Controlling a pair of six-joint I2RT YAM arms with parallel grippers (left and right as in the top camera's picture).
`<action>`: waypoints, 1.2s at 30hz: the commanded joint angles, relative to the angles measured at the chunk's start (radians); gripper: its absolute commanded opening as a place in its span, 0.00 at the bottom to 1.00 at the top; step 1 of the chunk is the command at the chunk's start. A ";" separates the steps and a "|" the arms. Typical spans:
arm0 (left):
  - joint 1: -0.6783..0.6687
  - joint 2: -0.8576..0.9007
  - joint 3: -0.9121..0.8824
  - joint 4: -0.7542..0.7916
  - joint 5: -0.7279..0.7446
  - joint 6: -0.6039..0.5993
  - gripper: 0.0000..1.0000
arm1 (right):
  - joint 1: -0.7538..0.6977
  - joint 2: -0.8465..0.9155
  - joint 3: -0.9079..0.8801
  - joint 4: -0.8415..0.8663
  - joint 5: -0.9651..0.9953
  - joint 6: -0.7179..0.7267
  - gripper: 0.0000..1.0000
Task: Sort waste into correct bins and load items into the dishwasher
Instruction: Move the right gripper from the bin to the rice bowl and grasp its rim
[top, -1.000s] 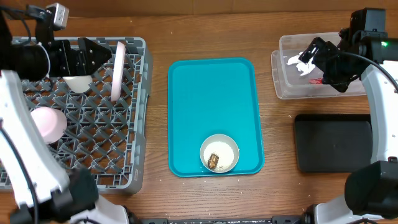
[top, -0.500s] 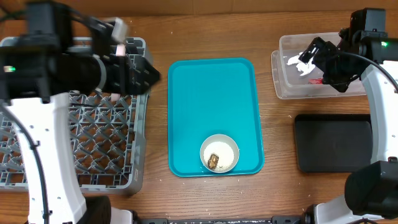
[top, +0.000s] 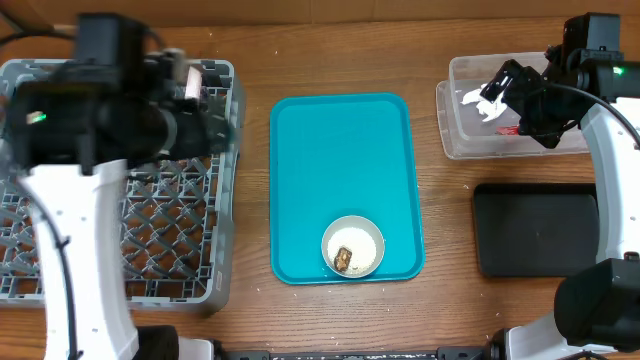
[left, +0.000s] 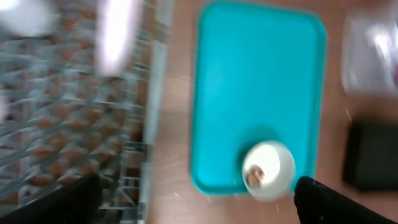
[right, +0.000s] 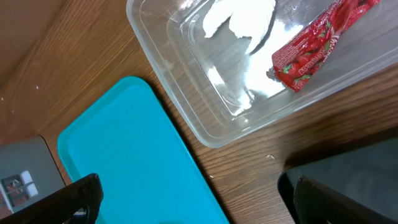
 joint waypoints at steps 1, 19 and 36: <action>0.180 -0.087 0.081 0.006 -0.138 -0.149 1.00 | -0.001 -0.007 -0.001 0.005 -0.011 0.004 1.00; 0.566 -0.031 0.032 -0.003 -0.018 -0.312 1.00 | 0.366 -0.007 -0.002 -0.290 -0.206 -0.203 1.00; 0.566 0.013 0.032 -0.003 -0.018 -0.313 1.00 | 1.006 -0.006 -0.287 0.117 0.273 0.465 0.84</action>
